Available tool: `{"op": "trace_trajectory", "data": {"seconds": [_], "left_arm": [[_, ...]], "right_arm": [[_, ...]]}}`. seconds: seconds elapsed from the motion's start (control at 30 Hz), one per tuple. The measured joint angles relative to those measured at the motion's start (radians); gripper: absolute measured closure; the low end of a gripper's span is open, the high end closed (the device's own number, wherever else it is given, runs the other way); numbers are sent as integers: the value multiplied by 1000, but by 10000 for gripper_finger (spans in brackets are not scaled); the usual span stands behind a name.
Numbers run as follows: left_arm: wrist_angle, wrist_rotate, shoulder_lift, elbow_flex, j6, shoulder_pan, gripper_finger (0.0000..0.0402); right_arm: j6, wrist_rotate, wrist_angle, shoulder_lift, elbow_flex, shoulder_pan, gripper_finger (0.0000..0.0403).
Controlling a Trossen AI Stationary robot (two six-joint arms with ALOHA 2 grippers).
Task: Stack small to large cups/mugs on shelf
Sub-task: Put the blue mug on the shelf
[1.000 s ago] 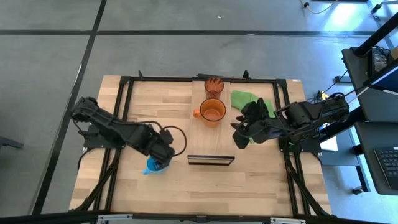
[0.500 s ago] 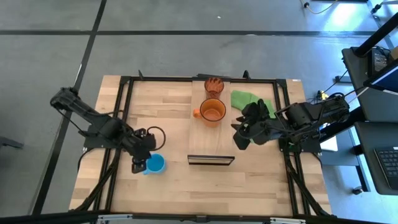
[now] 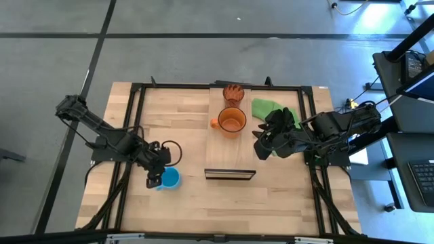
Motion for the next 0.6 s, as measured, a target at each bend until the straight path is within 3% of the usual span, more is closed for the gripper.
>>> {"op": "trace_trajectory", "data": {"seconds": [0.6], "left_arm": [[41,-8,24,-41,30,33,374]], "right_arm": [[3,14,-5,0,0,0,238]]}}
